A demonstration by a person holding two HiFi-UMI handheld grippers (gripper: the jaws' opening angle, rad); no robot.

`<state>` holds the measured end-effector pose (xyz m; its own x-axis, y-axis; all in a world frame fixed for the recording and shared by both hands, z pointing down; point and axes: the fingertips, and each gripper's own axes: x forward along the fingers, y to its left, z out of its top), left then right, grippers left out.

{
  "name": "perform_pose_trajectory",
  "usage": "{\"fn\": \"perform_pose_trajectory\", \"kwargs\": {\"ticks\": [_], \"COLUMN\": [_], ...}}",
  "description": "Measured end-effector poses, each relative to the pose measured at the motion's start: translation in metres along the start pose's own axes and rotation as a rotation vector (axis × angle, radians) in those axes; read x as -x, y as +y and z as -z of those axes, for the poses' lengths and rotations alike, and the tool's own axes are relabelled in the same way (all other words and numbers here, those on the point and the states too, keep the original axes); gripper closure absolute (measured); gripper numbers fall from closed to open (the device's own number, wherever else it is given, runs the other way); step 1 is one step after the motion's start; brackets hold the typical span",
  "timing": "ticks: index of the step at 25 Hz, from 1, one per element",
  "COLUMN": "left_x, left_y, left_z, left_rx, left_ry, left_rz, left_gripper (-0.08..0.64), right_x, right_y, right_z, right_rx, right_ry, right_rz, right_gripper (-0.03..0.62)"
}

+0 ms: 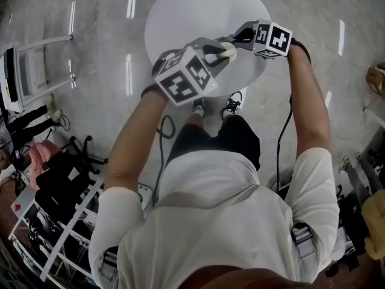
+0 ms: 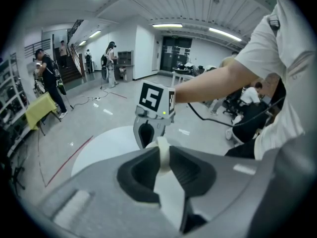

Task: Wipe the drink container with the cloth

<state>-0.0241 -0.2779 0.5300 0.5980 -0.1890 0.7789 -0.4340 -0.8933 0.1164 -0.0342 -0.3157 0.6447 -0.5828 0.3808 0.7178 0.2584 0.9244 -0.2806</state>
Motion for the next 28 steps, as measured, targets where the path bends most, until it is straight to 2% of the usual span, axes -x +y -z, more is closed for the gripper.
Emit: {"fn": "perform_pose_trajectory", "kwargs": {"ticks": [3, 5, 7, 11, 13, 15, 17, 20, 22, 24, 26, 28], "left_x": [0.001, 0.002, 0.004, 0.01, 0.015, 0.023, 0.039, 0.077, 0.112, 0.153, 0.195, 0.231], "left_y": [-0.001, -0.001, 0.001, 0.009, 0.008, 0.005, 0.004, 0.005, 0.001, -0.011, -0.022, -0.032], "left_z": [0.0, 0.0, 0.002, 0.001, -0.001, -0.005, -0.011, -0.035, -0.058, -0.078, -0.09, -0.096], "left_rx": [0.003, 0.006, 0.016, 0.036, 0.042, 0.069, 0.115, 0.141, 0.14, 0.13, 0.121, 0.12], "left_ry": [-0.005, -0.01, -0.018, -0.038, -0.049, -0.081, -0.146, -0.299, -0.432, -0.548, -0.63, -0.687], "left_rz": [-0.004, -0.008, -0.011, -0.025, -0.041, -0.064, -0.091, -0.183, -0.273, -0.348, -0.408, -0.456], "left_gripper": [0.499, 0.499, 0.499, 0.497, 0.495, 0.469, 0.414, 0.403, 0.433, 0.491, 0.532, 0.542], "right_x": [0.004, 0.018, 0.046, 0.123, 0.157, 0.184, 0.207, 0.25, 0.279, 0.302, 0.323, 0.343], "right_y": [0.0, -0.002, -0.007, 0.004, 0.024, 0.048, 0.073, 0.103, 0.124, 0.149, 0.173, 0.195], "right_z": [-0.003, -0.015, -0.04, -0.089, -0.103, -0.114, -0.126, -0.134, -0.131, -0.131, -0.138, -0.148], "right_rx": [0.001, -0.001, -0.033, -0.131, -0.174, -0.213, -0.251, -0.32, -0.36, -0.375, -0.372, -0.363], "right_ry": [-0.007, -0.048, -0.167, -0.497, -0.62, -0.724, -0.819, -0.946, -1.004, -1.033, -1.054, -1.075], "right_rz": [0.016, 0.083, 0.217, 0.532, 0.652, 0.73, 0.787, 0.928, 1.023, 1.087, 1.133, 1.174], "right_gripper": [0.578, 0.578, 0.578, 0.578, 0.578, 0.578, 0.578, 0.578, 0.578, 0.578, 0.578, 0.578]}}
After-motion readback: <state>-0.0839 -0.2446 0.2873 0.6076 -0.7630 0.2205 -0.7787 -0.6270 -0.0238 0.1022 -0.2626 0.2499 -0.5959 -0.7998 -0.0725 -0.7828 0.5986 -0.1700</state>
